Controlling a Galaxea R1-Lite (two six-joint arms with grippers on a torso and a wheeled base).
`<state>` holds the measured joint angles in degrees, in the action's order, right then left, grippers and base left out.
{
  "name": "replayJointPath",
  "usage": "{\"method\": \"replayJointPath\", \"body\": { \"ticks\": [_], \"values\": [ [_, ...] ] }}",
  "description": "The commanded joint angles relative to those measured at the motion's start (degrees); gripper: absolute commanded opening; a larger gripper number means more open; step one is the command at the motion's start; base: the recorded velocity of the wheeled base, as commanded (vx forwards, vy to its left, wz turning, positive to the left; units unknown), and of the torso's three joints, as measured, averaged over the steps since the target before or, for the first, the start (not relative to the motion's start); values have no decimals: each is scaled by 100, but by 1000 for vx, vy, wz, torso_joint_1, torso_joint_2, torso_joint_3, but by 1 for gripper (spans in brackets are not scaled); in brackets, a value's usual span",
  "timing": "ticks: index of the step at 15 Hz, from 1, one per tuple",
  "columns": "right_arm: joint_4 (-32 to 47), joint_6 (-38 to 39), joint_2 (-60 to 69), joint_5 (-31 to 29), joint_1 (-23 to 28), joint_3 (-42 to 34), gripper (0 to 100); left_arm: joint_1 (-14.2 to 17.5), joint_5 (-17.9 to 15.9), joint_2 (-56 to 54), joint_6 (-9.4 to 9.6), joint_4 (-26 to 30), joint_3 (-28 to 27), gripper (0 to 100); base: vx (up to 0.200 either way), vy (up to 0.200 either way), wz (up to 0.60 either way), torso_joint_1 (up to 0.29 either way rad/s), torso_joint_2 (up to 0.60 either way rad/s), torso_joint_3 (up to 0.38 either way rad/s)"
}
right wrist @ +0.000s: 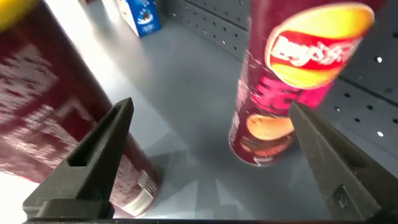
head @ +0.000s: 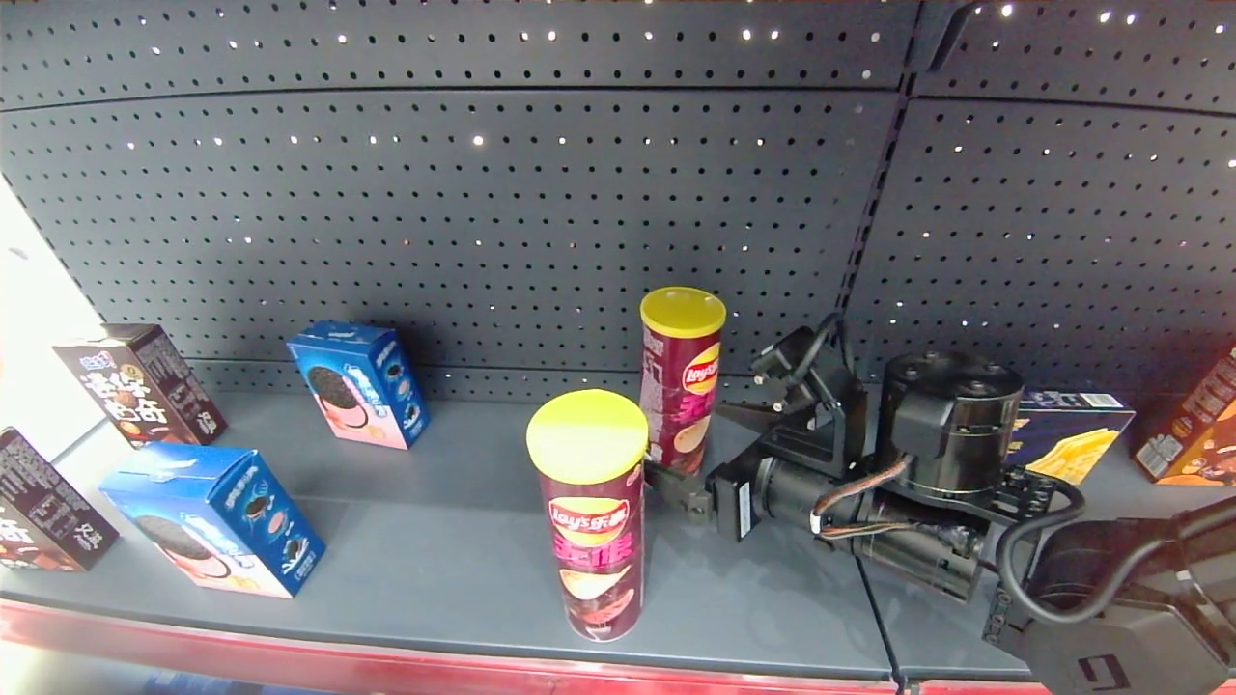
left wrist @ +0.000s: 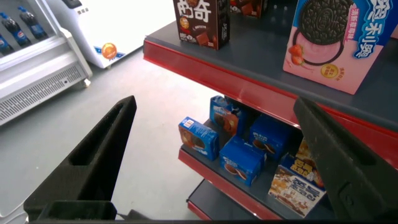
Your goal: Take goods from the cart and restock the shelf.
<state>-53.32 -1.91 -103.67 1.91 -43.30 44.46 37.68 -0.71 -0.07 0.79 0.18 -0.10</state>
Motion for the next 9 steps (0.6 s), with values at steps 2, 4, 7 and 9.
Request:
{"method": "replayJointPath", "body": {
  "ticks": [2,4,7,9],
  "values": [
    [6,-20,180,2,252,-227,100,2,-8,7,0,-9,1,100,0,0,0,0,0,0],
    [15,-37,295,11,586,-438,100,11,-8,7,0,-9,1,100,0,0,0,0,0,0],
    [68,-28,286,-7,902,-421,100,2,-8,7,0,-1,1,100,0,0,0,0,0,0],
    [147,-11,-39,-200,1219,-60,100,11,0,7,0,-9,1,100,0,0,0,0,0,0]
  ]
}}
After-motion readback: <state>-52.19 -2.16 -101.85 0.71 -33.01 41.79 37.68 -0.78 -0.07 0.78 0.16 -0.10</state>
